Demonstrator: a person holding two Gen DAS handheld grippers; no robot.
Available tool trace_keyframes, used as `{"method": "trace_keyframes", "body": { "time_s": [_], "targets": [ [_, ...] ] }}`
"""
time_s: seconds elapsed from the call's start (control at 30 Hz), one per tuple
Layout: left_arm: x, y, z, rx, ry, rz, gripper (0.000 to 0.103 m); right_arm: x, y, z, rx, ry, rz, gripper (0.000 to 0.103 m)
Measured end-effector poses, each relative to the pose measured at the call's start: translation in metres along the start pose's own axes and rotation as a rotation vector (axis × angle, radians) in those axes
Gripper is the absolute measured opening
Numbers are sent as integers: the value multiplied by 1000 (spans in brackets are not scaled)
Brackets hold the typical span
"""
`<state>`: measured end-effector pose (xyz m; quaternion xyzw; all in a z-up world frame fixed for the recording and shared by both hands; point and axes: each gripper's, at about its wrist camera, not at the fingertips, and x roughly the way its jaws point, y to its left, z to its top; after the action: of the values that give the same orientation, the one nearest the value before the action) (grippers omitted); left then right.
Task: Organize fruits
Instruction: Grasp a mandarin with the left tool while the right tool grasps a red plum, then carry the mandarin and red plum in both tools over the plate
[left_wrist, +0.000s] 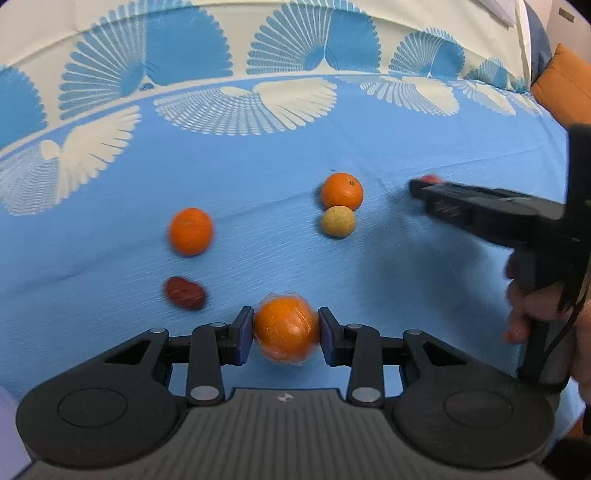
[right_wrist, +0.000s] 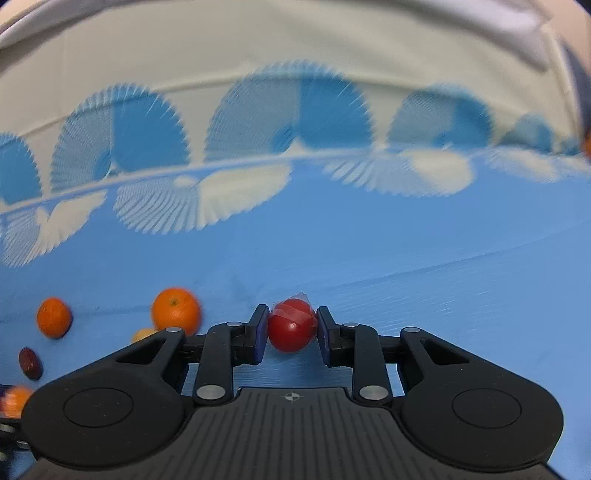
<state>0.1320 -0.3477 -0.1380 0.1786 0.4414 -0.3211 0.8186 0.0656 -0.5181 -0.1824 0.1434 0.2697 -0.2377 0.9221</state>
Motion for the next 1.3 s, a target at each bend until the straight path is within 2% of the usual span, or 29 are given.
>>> {"method": "trace_keyframes", "body": {
  "time_s": [0.1,0.23,0.3,0.37,0.47,0.6,0.77,0.9,1.07,1.3],
  "targets": [
    [-31,12,-6,-5,13,10,41,-36,0,3,23,-35,-35,29],
    [-84,32,-21,-30,13,31,41,-97,10,5,37,-89,-18,29],
    [-112,43,-29,-53,13,41,41,-132,18,6,68,-93,48,29],
    [-143,53,-39,-62,-2,54,41,-168,26,5,133,-99,163,29],
    [-182,66,-53,-68,-38,79,41,-217,52,2,147,-102,273,29],
    [-229,84,-74,-132,-73,123,41,-273,90,-9,152,-92,387,29],
    [-271,100,-104,-207,-92,161,41,-319,131,-24,114,-55,485,29],
    [-289,112,-130,-240,-74,163,41,-340,155,-37,64,-34,493,29],
    [-308,126,-154,-258,-76,162,41,-362,173,-44,3,-50,469,29],
    [-329,138,-168,-289,-134,164,41,-376,188,-47,-65,-68,450,29]
  ]
}}
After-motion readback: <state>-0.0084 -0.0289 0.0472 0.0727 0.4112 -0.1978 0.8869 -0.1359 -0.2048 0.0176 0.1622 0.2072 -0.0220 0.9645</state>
